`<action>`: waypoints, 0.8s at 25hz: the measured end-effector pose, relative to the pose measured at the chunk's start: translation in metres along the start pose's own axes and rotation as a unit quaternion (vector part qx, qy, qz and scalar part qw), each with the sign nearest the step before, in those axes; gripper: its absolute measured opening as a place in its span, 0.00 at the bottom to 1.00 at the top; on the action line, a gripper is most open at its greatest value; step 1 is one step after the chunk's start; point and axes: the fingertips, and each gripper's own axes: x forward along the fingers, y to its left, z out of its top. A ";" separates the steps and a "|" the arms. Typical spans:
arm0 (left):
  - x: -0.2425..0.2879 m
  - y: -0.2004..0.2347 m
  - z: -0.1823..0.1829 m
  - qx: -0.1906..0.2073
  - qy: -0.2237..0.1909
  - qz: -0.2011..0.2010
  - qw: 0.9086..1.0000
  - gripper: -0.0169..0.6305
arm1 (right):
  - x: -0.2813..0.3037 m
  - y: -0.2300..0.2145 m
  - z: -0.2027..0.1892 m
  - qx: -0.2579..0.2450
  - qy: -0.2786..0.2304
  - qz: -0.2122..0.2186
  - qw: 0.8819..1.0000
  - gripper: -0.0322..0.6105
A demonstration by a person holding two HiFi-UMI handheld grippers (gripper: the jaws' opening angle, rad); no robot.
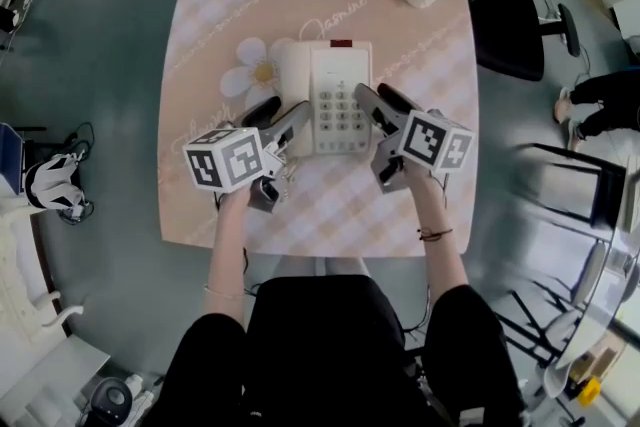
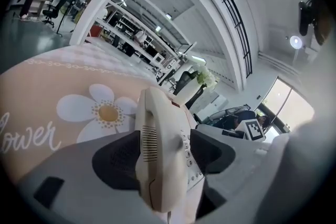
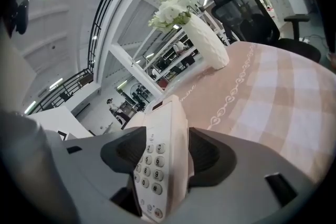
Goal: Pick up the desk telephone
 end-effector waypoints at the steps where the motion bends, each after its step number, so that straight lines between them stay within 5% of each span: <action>1: 0.002 0.001 0.000 -0.007 0.002 -0.005 1.000 0.46 | 0.002 -0.001 0.000 0.008 0.002 0.002 1.000 0.41; 8: 0.010 0.003 0.001 -0.050 0.024 -0.034 0.998 0.50 | 0.015 -0.006 -0.009 0.041 0.038 0.010 0.998 0.42; 20: 0.019 0.004 -0.007 -0.056 0.077 -0.036 0.995 0.50 | 0.027 -0.005 -0.023 0.055 0.116 0.010 0.992 0.42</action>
